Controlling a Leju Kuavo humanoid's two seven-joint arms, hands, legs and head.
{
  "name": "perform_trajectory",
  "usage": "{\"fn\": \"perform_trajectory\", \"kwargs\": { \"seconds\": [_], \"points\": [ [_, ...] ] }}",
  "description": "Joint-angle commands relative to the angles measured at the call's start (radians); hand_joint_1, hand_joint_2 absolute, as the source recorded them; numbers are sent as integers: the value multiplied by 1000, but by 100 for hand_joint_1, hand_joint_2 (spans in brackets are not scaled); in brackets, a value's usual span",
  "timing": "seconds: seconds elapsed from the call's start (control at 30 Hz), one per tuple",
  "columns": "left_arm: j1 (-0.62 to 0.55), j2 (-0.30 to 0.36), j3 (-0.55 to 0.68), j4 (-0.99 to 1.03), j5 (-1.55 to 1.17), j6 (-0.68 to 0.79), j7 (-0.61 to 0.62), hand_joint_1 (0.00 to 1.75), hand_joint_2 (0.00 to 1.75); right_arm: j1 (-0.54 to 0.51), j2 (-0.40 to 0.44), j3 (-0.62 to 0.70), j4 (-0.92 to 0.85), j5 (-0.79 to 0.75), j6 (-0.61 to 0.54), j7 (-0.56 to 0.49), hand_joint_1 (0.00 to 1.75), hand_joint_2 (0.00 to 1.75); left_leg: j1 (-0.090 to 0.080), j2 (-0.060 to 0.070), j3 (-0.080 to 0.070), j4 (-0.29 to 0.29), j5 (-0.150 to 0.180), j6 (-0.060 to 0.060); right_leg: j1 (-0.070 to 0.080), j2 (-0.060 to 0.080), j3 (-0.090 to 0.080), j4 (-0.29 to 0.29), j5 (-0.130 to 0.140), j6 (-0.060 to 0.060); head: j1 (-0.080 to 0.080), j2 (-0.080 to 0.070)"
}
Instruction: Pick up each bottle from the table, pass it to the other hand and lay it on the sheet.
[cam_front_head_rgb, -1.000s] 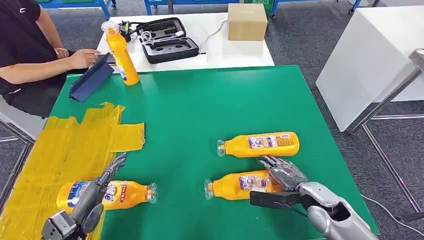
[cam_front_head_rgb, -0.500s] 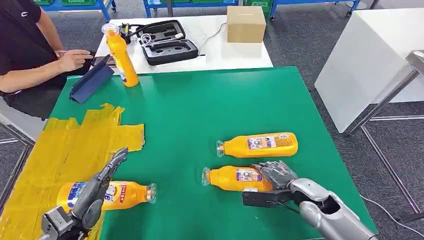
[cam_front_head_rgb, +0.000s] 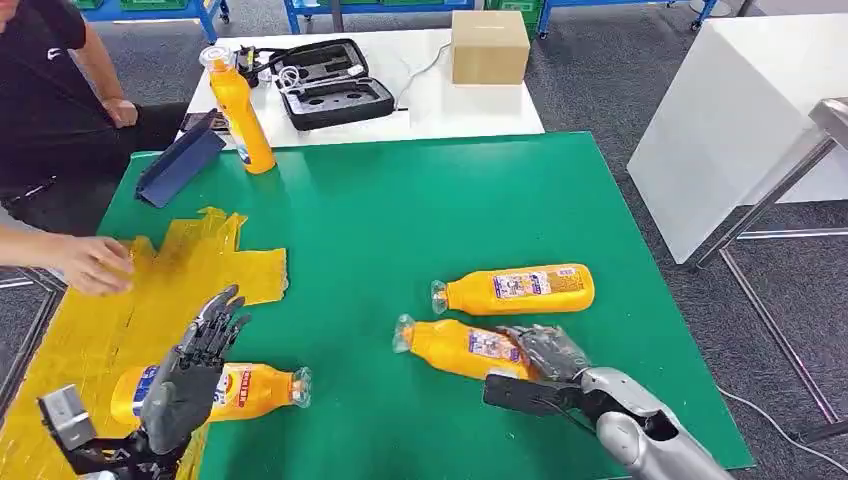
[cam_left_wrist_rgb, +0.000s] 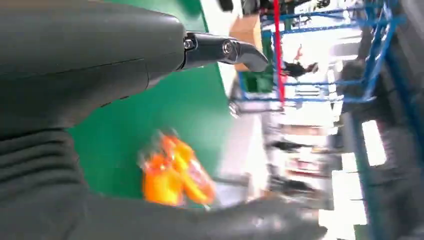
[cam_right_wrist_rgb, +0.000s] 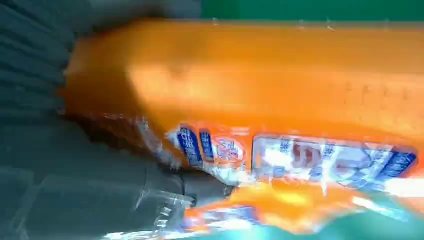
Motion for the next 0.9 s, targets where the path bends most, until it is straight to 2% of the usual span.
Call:
{"fn": "perform_trajectory", "kwargs": {
  "seconds": [0.03, 0.1, 0.17, 0.23, 0.3, 0.5, 0.9],
  "points": [
    [64, -41, 20, -6, 56, -22, 9, 0, 175, 29, 64, -119, -159, -63, 4, -16, 175, 175, 0, 1, -2, 0, -1, -1, 0, 0, -3, 0, -1, 0, -2, 0],
    [67, -54, 26, -16, 68, -19, 9, 0, 175, 35, 74, -132, -191, -81, -34, -95, 175, 175, 1, -2, -4, 0, 0, 0, 1, -4, -4, -1, -1, 0, 0, 0],
    [77, -77, 12, -48, 66, -1, 9, 0, 175, -3, 37, -113, -266, -97, -3, -66, 175, 175, 1, -1, -6, 1, 0, 0, 1, -3, -5, -1, 0, 0, 0, 0],
    [70, -82, -18, -62, 39, 47, 8, 0, 175, -66, 38, -94, -278, -139, 19, -48, 175, 175, 0, 3, -9, 2, -1, 0, 0, 0, -9, 2, -1, 1, 0, 0],
    [46, -88, -39, -48, -29, 118, 9, 0, 175, -130, 71, -61, -256, -140, 32, -33, 175, 175, 0, 5, -10, 2, -1, 0, -1, 2, -11, 2, 0, 1, 0, 0],
    [16, -65, -81, 1, 6, 96, 18, 0, 175, -293, 146, 66, -124, -163, 54, 2, 175, 175, 0, 4, -8, 0, 1, 0, -1, 1, -9, 0, 2, 0, 0, 0],
    [15, -64, -84, -2, 5, 100, 18, 0, 175, -291, 134, 76, -130, -170, 42, 6, 175, 175, -1, -1, -10, 0, 1, 1, -1, -3, -9, 0, 0, 1, 0, 0]
  ]
}}
